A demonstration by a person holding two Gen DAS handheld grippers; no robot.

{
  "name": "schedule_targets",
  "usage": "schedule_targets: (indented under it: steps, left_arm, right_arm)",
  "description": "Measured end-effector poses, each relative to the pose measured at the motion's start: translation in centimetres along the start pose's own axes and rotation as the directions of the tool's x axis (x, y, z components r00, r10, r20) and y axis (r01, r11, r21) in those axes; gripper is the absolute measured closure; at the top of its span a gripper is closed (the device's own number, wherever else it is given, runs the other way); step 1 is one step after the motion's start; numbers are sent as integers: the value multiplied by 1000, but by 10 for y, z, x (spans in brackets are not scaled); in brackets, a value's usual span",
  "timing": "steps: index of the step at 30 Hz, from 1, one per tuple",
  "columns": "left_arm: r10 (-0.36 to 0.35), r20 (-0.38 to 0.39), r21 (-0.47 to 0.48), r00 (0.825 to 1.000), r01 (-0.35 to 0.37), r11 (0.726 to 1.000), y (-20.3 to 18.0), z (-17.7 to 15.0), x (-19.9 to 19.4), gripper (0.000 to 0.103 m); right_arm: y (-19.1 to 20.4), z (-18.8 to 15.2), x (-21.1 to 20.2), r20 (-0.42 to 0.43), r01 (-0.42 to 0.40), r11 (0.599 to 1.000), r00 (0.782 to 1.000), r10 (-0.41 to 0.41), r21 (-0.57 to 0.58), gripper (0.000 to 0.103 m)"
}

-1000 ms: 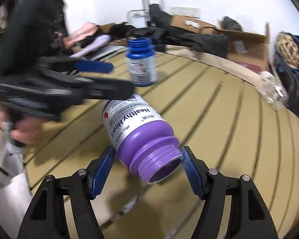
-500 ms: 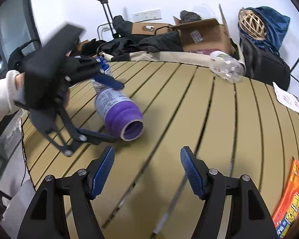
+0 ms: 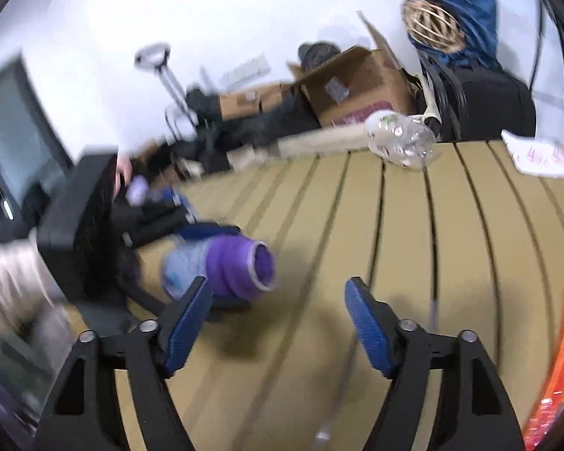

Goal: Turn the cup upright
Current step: 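Lift and rotate the purple-capped bottle upright with the right gripper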

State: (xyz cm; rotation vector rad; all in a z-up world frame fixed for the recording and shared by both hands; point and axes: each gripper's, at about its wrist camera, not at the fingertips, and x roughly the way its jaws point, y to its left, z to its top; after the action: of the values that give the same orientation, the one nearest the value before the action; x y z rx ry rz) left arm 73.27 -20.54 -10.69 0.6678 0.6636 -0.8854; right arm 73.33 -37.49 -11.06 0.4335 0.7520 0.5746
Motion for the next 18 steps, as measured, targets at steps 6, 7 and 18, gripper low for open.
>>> schedule_targets:
  steps: [6, 7, 18]
  left_arm:
    - [27, 166, 27, 986, -32, 999, 10, 41, -20, 41]
    - [21, 182, 26, 983, -27, 999, 13, 46, -22, 41]
    - [-147, 223, 5, 964, 150, 989, 85, 71, -17, 24]
  right_arm:
    - [-19, 38, 30, 22, -206, 951, 978, 206, 229, 24]
    - [-22, 44, 33, 42, -235, 936, 972, 232, 262, 25]
    - [-3, 99, 27, 142, -28, 997, 990, 17, 74, 37]
